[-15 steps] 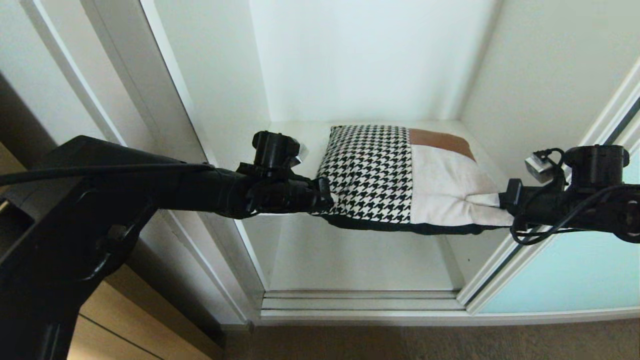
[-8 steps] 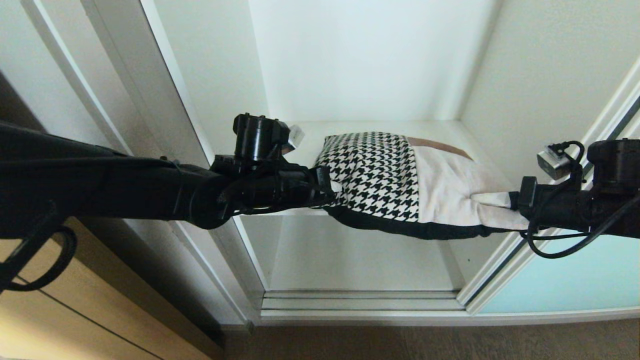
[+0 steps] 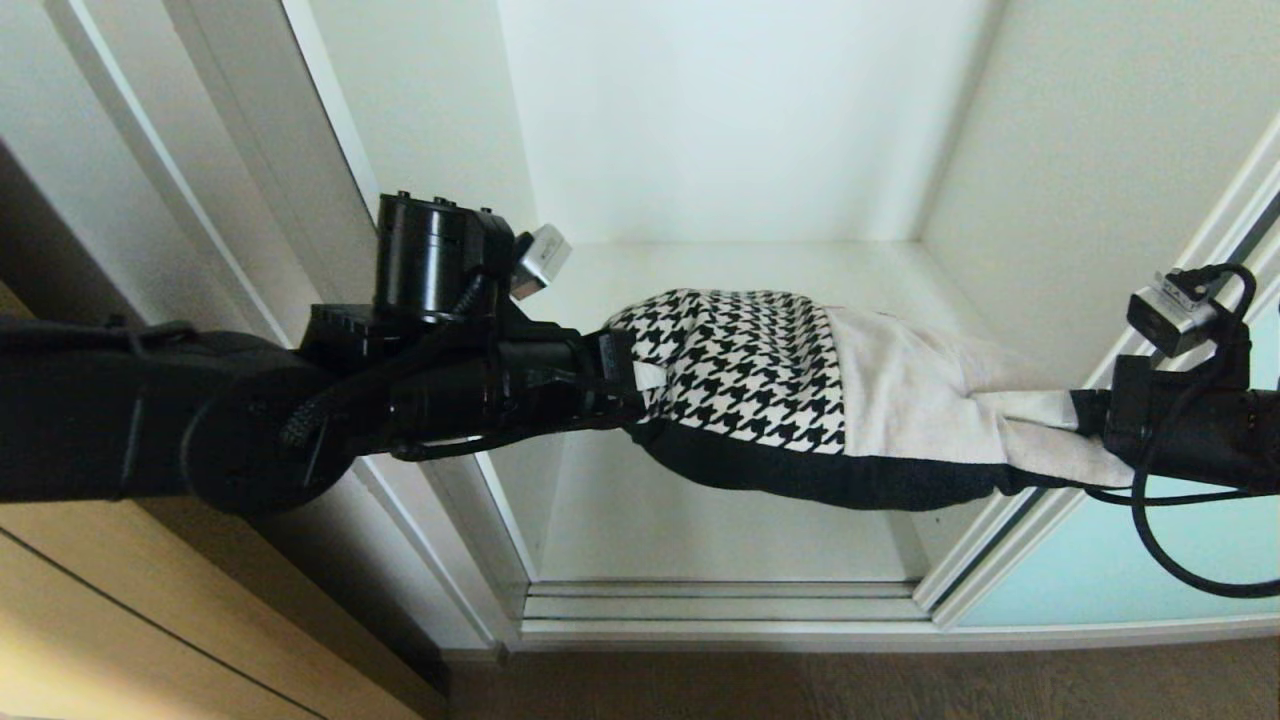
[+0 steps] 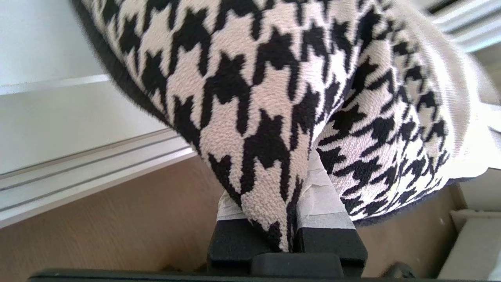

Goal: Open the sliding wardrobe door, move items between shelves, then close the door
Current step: Place the pillow on the lower shelf

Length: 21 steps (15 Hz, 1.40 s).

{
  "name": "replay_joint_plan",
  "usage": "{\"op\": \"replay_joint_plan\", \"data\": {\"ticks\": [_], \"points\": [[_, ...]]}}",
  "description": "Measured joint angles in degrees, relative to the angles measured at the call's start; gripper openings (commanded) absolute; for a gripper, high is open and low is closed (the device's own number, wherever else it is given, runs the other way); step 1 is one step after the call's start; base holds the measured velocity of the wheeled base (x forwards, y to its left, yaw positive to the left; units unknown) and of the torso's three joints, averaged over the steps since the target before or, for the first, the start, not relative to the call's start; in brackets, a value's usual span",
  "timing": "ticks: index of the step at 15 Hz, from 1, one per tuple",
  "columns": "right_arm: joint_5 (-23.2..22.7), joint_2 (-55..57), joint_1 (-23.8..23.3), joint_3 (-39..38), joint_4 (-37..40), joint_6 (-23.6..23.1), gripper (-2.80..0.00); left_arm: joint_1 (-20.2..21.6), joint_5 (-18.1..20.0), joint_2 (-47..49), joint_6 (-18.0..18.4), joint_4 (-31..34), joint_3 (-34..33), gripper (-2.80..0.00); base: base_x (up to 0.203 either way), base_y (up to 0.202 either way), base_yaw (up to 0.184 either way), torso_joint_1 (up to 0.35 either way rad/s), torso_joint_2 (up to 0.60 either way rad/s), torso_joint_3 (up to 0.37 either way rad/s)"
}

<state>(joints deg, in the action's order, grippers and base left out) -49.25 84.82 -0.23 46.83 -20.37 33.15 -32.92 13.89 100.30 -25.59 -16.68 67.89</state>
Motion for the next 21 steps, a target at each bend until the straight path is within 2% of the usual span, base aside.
{"op": "replay_joint_plan", "data": {"ticks": [4, 11, 16, 21], "points": [[-0.6, -4.5, 2.4, -2.5, 0.9, 0.4, -2.80, -2.4, -2.8, -4.3, -0.1, 0.0, -4.8, -2.80, 0.000, 0.000, 0.000, 0.000, 0.00, 0.000], [-0.4, -14.0, 5.6, -4.0, 10.9, 0.4, -2.80, -5.4, -3.7, -10.1, -0.3, 0.5, -9.8, -2.80, 0.000, 0.000, 0.000, 0.000, 0.00, 0.000], [-0.1, -21.4, 8.1, -6.0, 18.8, 0.3, -2.80, -7.8, -4.5, -15.6, -0.1, 1.2, -17.1, -2.80, 0.000, 0.000, 0.000, 0.000, 0.00, 0.000], [1.3, -23.8, 10.9, -7.9, 20.3, 0.2, -2.80, -8.7, -4.8, -18.6, -0.3, 1.2, -20.1, -2.80, 0.000, 0.000, 0.000, 0.000, 0.00, 0.000]]}}
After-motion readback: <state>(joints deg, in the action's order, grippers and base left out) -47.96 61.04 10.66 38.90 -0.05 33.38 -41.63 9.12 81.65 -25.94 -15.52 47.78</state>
